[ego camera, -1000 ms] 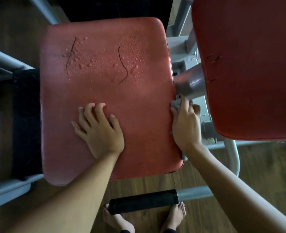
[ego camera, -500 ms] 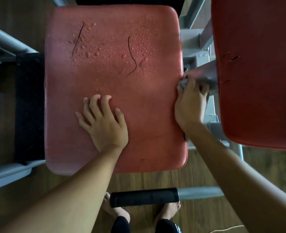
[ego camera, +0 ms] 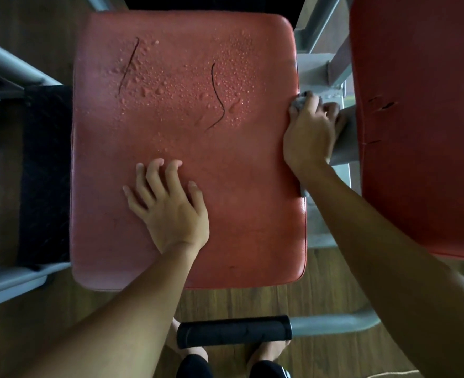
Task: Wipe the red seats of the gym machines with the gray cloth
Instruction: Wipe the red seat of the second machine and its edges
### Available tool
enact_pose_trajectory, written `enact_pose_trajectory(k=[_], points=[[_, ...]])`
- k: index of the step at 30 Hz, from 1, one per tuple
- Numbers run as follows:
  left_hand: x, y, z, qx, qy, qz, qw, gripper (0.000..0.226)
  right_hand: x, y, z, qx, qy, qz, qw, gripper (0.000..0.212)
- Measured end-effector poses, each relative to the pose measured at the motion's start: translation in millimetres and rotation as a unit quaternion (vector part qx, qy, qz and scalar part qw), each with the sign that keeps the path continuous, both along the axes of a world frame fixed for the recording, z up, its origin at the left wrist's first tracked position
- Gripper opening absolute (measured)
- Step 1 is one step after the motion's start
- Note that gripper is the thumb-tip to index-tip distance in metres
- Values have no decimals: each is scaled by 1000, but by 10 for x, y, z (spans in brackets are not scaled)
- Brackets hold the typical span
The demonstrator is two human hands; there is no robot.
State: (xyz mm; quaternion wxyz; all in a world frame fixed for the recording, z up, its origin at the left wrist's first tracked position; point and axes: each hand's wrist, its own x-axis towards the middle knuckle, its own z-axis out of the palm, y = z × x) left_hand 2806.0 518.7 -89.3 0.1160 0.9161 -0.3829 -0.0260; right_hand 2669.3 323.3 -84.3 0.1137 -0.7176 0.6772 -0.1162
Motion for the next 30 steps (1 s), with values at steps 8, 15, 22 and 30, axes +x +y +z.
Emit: enact_pose_trajectory(k=[8, 15, 22, 30], points=[[22, 9, -25, -14, -12, -2, 1000, 40, -287, 474, -81, -24, 14, 45, 999, 44], [66, -124, 135, -26, -7, 23, 999, 33, -267, 481, -58, -10, -62, 56, 996, 44], [58, -527, 30, -88, -9, -67, 994, 46, 108, -143, 33, 6, -60, 11, 998, 38], [60, -595, -72, -47, -28, -56, 997, 49, 610, -1280, 167, 60, -127, -38, 989, 38]])
